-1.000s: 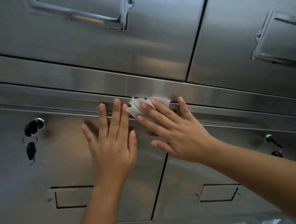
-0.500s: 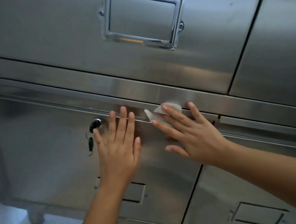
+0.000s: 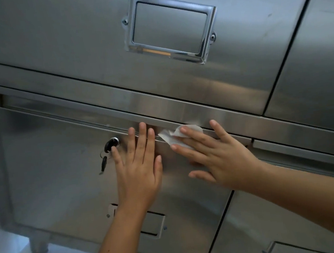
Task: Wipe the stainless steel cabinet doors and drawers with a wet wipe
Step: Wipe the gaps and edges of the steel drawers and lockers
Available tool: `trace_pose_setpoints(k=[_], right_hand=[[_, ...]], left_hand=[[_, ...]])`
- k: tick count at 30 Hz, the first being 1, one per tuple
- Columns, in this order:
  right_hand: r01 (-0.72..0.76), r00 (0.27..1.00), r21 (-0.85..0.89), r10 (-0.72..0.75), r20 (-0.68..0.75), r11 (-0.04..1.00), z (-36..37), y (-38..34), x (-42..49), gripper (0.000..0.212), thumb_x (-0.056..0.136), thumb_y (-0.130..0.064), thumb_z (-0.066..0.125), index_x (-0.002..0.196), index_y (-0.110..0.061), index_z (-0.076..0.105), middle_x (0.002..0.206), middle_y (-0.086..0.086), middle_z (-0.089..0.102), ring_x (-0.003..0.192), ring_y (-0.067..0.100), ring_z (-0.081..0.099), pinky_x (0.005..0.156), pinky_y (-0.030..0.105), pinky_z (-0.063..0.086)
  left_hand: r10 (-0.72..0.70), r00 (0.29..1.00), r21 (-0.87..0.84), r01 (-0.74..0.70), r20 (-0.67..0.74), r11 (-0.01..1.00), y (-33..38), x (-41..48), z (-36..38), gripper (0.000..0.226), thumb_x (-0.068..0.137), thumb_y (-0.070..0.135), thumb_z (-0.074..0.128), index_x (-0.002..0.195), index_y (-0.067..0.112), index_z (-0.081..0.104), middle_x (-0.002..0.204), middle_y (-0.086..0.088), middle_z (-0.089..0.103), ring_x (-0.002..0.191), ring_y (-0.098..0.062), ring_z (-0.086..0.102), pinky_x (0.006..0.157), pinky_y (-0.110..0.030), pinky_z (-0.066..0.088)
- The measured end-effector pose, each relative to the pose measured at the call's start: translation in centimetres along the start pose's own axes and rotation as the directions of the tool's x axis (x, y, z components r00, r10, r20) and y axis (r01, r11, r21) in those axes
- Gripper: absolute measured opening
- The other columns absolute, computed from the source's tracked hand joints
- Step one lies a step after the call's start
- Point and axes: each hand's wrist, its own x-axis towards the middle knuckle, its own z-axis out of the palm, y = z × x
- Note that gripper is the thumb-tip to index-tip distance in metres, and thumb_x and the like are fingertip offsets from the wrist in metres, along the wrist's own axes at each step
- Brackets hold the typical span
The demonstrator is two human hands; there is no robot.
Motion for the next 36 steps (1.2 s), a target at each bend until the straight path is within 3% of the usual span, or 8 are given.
trace_pose_setpoints(k=[8, 13, 17, 23, 29, 36], right_hand=[[0.117, 0.993, -0.043, -0.116, 0.029, 0.992, -0.1, 0.9, 0.7, 0.063, 0.09, -0.053, 0.025, 0.144, -0.022, 0.032, 0.149, 0.004, 0.03, 0.138, 0.019, 0.026, 0.108, 0.049, 0.004], [0.125, 0.991, -0.064, -0.127, -0.03, 0.99, -0.2, 1.5, 1.0, 0.063, 0.089, -0.052, 0.028, 0.144, -0.021, 0.033, 0.151, 0.004, 0.023, 0.138, 0.02, 0.025, 0.107, 0.048, 0.016], [0.079, 0.997, -0.063, -0.08, -0.012, 0.995, -0.3, 0.9, 1.4, 0.067, 0.089, -0.057, 0.028, 0.145, -0.02, 0.027, 0.152, 0.006, 0.021, 0.139, 0.021, 0.023, 0.108, 0.05, 0.007], [0.046, 0.999, -0.005, -0.046, 0.023, 0.999, -0.3, 0.7, 0.7, 0.067, 0.089, -0.058, 0.025, 0.144, -0.022, 0.03, 0.151, 0.006, 0.026, 0.138, 0.023, 0.025, 0.109, 0.049, 0.002], [0.075, 0.997, -0.031, -0.075, -0.003, 0.997, -0.6, -0.3, 4.2, 0.067, 0.089, -0.061, 0.025, 0.147, -0.027, 0.021, 0.153, 0.005, 0.019, 0.14, 0.023, 0.019, 0.109, 0.049, 0.002], [0.139, 0.99, -0.023, -0.139, -0.007, 0.99, -0.6, 0.7, 4.1, 0.065, 0.088, -0.057, 0.029, 0.145, -0.025, 0.03, 0.151, 0.004, 0.024, 0.139, 0.022, 0.023, 0.109, 0.049, 0.0]], left_hand=[[0.026, 1.0, -0.054, -0.026, 0.008, 0.998, -0.9, 0.1, -1.3, 0.058, 0.094, 0.029, 0.029, 0.146, 0.01, 0.014, 0.152, -0.008, 0.016, 0.143, -0.015, -0.002, 0.114, -0.042, 0.0], [0.009, 1.0, -0.07, -0.01, -0.003, 0.998, -0.8, 0.3, -1.6, 0.057, 0.093, 0.029, 0.03, 0.144, 0.007, 0.019, 0.152, -0.008, 0.016, 0.143, -0.015, 0.0, 0.114, -0.041, 0.003], [0.015, 1.0, -0.068, -0.014, 0.008, 0.998, -0.5, 0.3, -1.6, 0.058, 0.094, 0.031, 0.028, 0.146, 0.012, 0.01, 0.153, -0.006, 0.013, 0.143, -0.014, -0.002, 0.113, -0.044, 0.001], [0.018, 1.0, -0.019, -0.018, -0.002, 1.0, -1.1, 0.3, -2.0, 0.057, 0.094, 0.03, 0.028, 0.146, 0.011, 0.014, 0.153, -0.008, 0.015, 0.143, -0.016, -0.001, 0.113, -0.046, -0.003], [-0.033, 0.999, 0.0, 0.033, -0.013, 0.999, -2.1, 0.4, -2.3, 0.057, 0.094, 0.031, 0.027, 0.145, 0.01, 0.015, 0.152, -0.01, 0.017, 0.143, -0.019, 0.005, 0.111, -0.049, -0.002], [-0.014, 1.0, 0.012, 0.014, -0.019, 1.0, -3.4, 0.6, -3.1, 0.057, 0.094, 0.03, 0.029, 0.145, 0.01, 0.017, 0.153, -0.008, 0.015, 0.143, -0.018, 0.005, 0.112, -0.048, -0.004]])
